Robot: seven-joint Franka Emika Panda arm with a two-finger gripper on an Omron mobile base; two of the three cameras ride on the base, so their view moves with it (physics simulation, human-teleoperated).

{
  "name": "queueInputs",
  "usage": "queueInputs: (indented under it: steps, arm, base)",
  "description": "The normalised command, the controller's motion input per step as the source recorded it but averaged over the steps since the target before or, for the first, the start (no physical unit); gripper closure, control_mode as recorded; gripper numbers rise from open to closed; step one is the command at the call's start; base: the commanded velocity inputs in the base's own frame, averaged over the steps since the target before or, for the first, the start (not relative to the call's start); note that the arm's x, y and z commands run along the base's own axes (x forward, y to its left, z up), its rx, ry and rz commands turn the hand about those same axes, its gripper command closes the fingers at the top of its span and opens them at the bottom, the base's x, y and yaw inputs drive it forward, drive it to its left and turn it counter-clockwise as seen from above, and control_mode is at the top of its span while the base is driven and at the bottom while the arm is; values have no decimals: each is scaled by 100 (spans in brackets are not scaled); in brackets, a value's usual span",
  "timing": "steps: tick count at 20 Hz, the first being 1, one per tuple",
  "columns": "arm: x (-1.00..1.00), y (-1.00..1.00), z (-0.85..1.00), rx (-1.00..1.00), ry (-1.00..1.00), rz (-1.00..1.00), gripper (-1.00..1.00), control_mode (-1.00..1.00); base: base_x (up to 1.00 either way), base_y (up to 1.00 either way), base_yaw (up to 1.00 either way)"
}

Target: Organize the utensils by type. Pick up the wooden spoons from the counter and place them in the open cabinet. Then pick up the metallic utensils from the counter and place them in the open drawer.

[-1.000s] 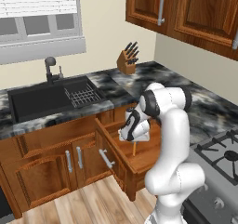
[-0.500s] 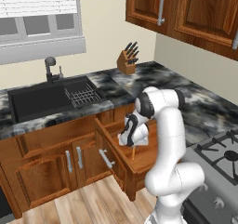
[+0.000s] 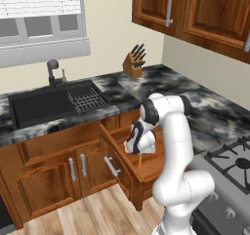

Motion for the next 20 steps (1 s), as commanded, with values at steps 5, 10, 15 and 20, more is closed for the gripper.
queueInputs:
  steps: [5,10,15,20]
  arm:
    - [6,-6,0,6,0,0,-100,-100]
    - [0,-2,7,7,0,0,-100,-100]
    - [-11,0,70,12,-3,0,-100,-100]
    - [-29,6,100,3,-9,0,-100,-100]
  base:
    - [0,0,0]
    - [0,0,0]
    - [0,0,0]
    - [0,0,0]
